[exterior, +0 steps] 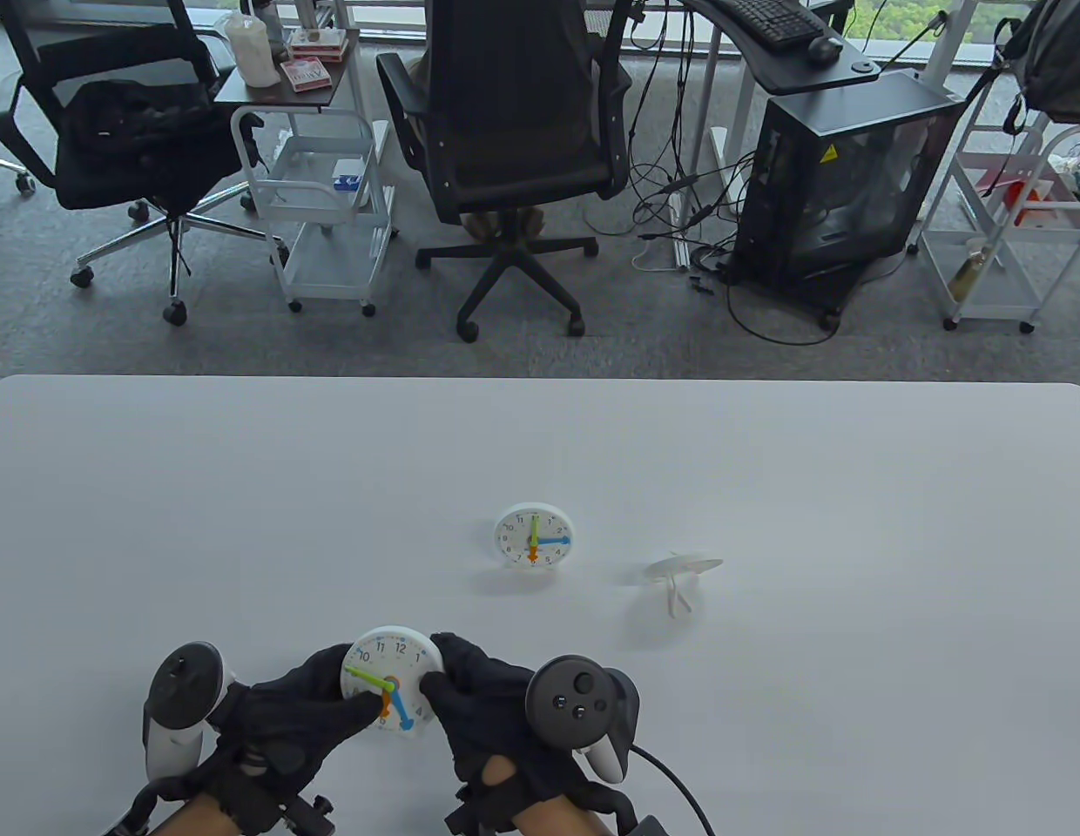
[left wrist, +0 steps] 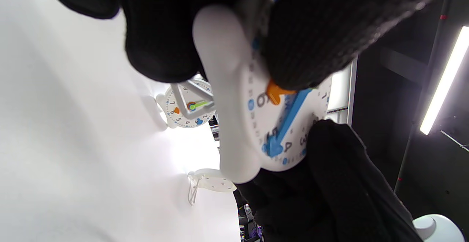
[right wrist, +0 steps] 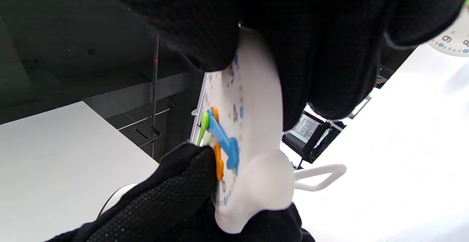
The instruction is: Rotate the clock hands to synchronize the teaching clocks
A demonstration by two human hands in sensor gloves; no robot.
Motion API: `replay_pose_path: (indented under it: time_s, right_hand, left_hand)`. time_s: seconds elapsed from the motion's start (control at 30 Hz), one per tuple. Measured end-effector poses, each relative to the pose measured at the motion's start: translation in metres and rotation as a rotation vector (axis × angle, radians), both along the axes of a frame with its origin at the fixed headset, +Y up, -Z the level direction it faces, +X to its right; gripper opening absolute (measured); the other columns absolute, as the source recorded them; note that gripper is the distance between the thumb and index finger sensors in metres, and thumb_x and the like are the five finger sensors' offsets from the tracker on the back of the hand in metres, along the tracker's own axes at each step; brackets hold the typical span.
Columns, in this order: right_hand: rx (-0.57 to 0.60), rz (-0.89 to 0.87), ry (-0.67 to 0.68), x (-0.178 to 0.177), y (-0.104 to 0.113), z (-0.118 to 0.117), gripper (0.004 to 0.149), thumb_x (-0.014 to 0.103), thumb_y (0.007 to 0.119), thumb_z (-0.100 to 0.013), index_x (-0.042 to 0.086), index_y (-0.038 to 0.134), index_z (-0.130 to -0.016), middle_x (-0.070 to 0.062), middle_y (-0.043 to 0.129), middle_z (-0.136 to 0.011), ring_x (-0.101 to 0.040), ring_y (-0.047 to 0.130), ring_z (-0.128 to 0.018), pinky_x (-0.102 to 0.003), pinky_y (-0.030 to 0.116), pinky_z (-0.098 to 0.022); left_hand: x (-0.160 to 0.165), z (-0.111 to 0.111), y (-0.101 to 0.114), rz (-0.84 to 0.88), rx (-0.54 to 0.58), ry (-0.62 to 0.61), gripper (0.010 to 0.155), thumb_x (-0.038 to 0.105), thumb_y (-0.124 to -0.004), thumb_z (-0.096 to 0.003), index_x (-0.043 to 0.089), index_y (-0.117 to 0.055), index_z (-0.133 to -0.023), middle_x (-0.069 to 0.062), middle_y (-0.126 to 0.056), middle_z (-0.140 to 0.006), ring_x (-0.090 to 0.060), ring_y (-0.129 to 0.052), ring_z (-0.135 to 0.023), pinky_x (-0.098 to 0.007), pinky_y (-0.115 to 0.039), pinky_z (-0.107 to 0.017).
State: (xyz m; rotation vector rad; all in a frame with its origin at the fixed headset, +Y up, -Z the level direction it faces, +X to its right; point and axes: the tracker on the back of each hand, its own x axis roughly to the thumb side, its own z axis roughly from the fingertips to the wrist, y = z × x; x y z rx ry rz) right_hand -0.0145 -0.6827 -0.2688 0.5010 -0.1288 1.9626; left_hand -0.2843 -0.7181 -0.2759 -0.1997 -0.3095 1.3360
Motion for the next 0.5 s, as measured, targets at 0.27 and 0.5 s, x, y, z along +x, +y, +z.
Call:
replay_pose_path:
  time_s: [0.27, 0.5]
  right_hand:
    - [-0.027, 0.002, 0.085, 0.001, -0.004, -0.003, 0.070, 0.040, 0.077, -0.052, -0.010, 0.061, -0.099, -0.022, 0.089, -0.080, -0.048, 0.092, -0.068, -0.069, 0.066, -0.050]
    - [0.038, 0.164, 0.133, -0.008, -0.004, -0.001, 0.092, 0.047, 0.081, -0.051, -0.002, 0.028, -0.108, -0.024, 0.067, -0.099, -0.056, 0.082, -0.078, -0.072, 0.060, -0.053]
  left_hand:
    - [0.002, 0.002, -0.002, 0.078, -0.019, 0.012, 0.054, 0.041, -0.094, -0.0460, 0.016, -0.078, -0.091, -0.003, -0.104, -0.072, -0.036, -0.104, -0.064, -0.067, -0.069, -0.057]
    - [-0.004, 0.002, -0.001, 0.169, -0.026, 0.070, 0.053, 0.041, -0.093, -0.0463, 0.016, -0.079, -0.090, -0.003, -0.106, -0.073, -0.037, -0.105, -0.065, -0.066, -0.071, -0.056]
